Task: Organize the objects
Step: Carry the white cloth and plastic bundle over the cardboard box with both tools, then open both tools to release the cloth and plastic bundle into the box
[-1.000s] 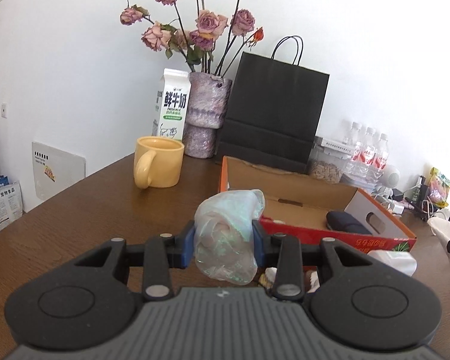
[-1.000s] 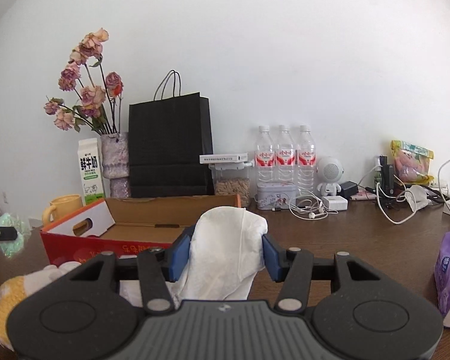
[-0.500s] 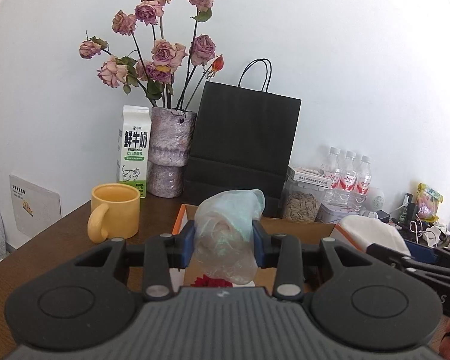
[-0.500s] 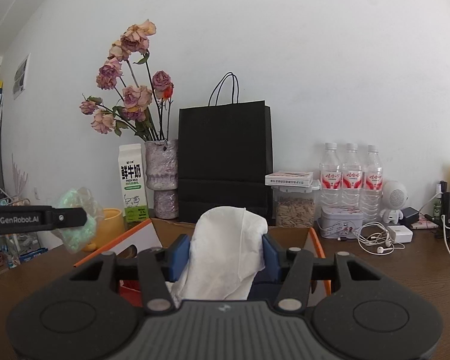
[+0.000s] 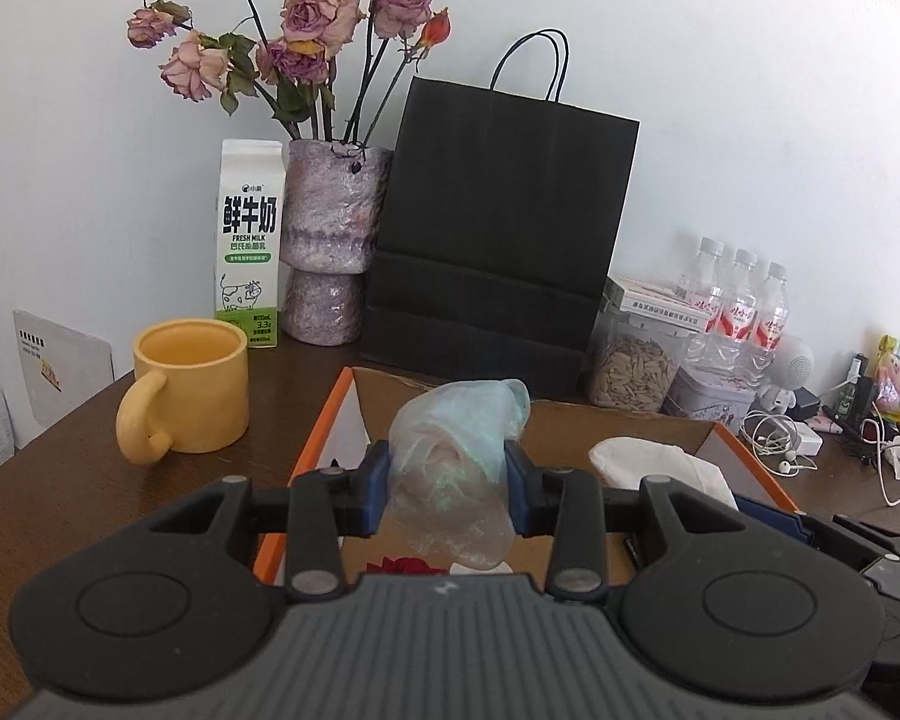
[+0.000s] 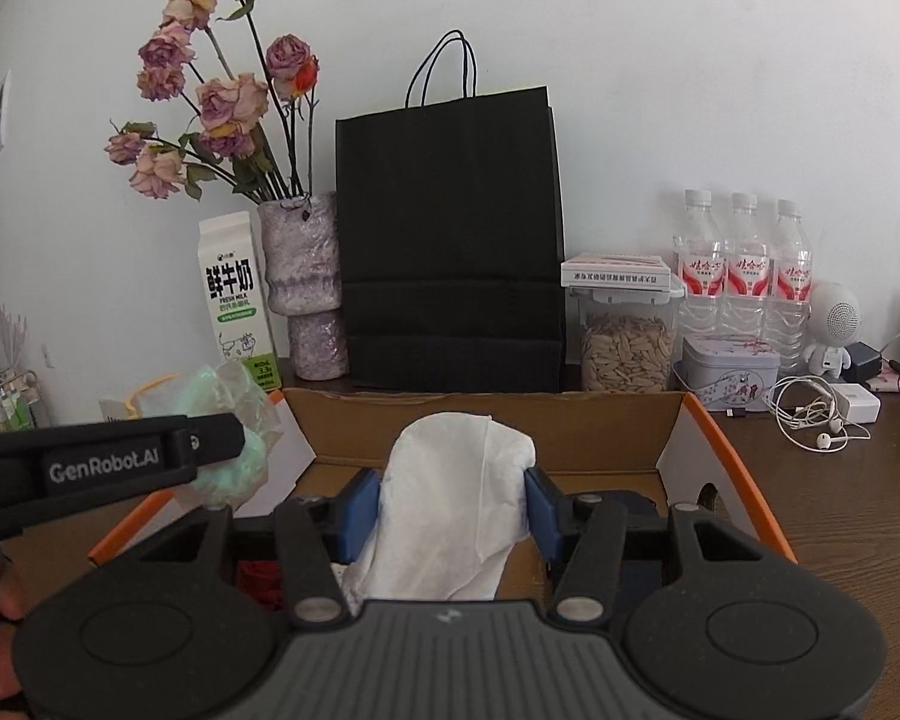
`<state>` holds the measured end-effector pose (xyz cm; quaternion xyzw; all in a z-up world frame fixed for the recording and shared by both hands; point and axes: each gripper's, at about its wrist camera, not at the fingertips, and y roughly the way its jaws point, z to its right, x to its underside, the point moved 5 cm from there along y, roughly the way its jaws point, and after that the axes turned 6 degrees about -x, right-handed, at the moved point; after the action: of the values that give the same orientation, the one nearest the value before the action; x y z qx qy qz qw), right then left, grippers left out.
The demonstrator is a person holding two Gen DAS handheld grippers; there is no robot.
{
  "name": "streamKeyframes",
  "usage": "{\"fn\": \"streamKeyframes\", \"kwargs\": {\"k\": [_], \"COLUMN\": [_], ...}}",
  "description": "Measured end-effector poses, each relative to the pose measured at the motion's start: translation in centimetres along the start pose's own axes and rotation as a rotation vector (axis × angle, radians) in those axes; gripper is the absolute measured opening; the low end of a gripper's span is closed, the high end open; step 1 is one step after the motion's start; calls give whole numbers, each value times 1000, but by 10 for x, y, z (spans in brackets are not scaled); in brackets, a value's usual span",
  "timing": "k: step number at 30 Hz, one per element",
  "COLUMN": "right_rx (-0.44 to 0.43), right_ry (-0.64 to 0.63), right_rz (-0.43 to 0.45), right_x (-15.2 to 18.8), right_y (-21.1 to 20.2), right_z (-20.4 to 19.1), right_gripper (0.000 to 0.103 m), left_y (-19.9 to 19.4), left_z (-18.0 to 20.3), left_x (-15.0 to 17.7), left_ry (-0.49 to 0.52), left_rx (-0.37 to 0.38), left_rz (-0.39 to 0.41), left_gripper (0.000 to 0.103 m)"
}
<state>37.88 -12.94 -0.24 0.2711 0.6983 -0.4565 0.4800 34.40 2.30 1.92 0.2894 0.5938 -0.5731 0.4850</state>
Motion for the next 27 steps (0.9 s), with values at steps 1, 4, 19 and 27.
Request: {"fn": "streamKeyframes", "kwargs": {"k": [1, 4, 19, 27], "right_rx": [2, 18, 56, 50], "right_ry": [-6, -5, 18, 6], "right_rz": [-7, -16, -13, 8], "right_x": [2, 4, 8, 6], "right_y": [1, 2, -11, -19], "right_z": [0, 2, 10, 4], "right_gripper": [51, 55, 101, 102], "left_y": [2, 7, -13, -19], "left_z": [0, 0, -3, -5], "left_x": [1, 5, 3, 1], "left_ry": [0, 1, -25, -38], "left_rx": [1, 9, 28, 35], "left_rz": [-10, -36, 27, 42], "left_gripper": [39, 39, 103, 103]}}
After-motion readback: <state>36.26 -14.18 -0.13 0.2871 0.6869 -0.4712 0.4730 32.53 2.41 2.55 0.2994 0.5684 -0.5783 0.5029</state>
